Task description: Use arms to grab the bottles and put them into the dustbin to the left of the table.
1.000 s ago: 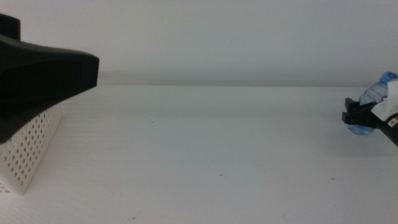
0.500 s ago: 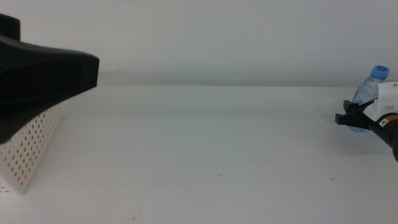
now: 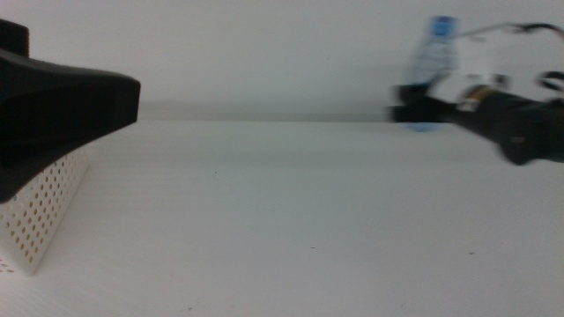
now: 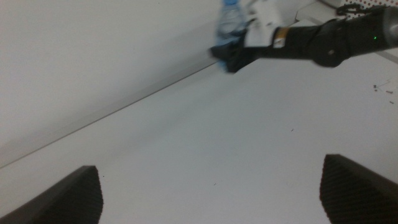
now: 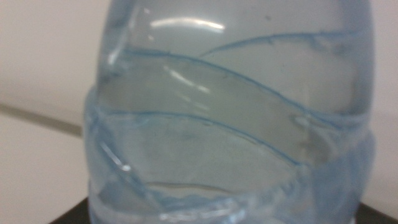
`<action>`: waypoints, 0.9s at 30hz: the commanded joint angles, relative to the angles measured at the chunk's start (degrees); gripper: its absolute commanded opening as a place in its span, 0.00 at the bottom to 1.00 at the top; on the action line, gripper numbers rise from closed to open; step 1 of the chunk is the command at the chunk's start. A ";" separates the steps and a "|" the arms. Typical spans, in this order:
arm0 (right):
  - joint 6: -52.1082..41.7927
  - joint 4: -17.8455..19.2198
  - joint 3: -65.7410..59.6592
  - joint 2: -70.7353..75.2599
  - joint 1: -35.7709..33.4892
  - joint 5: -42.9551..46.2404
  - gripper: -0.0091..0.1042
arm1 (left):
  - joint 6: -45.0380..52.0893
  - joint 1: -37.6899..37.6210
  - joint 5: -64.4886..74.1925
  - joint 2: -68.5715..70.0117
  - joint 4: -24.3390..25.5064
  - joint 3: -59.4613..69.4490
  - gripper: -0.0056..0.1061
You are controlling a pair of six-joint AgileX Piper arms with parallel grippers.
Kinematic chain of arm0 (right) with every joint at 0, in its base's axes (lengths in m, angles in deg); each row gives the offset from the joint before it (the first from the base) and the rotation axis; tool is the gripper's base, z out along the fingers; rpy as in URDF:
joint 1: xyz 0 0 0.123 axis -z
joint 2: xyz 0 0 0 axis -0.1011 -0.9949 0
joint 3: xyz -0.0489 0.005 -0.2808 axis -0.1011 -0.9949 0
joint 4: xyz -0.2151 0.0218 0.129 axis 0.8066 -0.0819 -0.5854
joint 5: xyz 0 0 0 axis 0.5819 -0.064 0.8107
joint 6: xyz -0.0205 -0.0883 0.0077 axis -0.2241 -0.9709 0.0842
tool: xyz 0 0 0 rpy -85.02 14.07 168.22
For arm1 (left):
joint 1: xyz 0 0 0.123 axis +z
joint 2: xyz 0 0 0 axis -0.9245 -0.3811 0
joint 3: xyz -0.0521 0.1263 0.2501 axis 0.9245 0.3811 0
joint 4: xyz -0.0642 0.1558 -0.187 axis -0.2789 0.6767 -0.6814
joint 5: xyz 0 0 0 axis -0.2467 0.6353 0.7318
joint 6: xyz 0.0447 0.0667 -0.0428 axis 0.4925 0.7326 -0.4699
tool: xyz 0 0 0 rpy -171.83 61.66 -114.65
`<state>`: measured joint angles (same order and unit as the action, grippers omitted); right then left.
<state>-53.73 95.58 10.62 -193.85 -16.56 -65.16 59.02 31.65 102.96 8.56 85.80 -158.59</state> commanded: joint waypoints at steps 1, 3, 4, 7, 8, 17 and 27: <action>0.63 1.58 3.01 -2.06 -7.32 -0.59 0.06 | -0.49 -0.35 -1.02 0.34 -0.05 -0.02 0.89; 0.63 1.70 6.10 -5.02 -12.50 -0.59 0.06 | -0.49 -0.35 -1.02 0.34 -0.05 -0.02 0.89; 1.14 1.70 8.07 -6.90 -14.58 -1.09 0.06 | -0.49 -0.35 -1.02 0.34 -0.05 -0.02 0.89; 2.94 1.70 14.03 -11.99 -18.85 -4.01 0.06 | -0.49 -0.35 -1.02 0.34 -0.05 -0.02 0.89; 2.94 1.70 15.56 -13.55 -20.05 -5.03 0.06 | -0.49 -0.35 -1.02 0.34 -0.05 -0.02 0.89; 2.94 1.70 18.07 -21.06 -24.48 -4.86 0.06 | -0.49 -0.35 -1.02 0.34 -0.05 -0.02 0.89; 5.89 1.48 17.87 -22.30 -24.63 -8.91 0.64 | -0.49 -0.35 -1.02 0.34 -0.05 -0.02 0.89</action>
<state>-49.32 97.06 28.33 -216.12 -41.10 -72.27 59.02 31.65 102.96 8.56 85.80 -158.59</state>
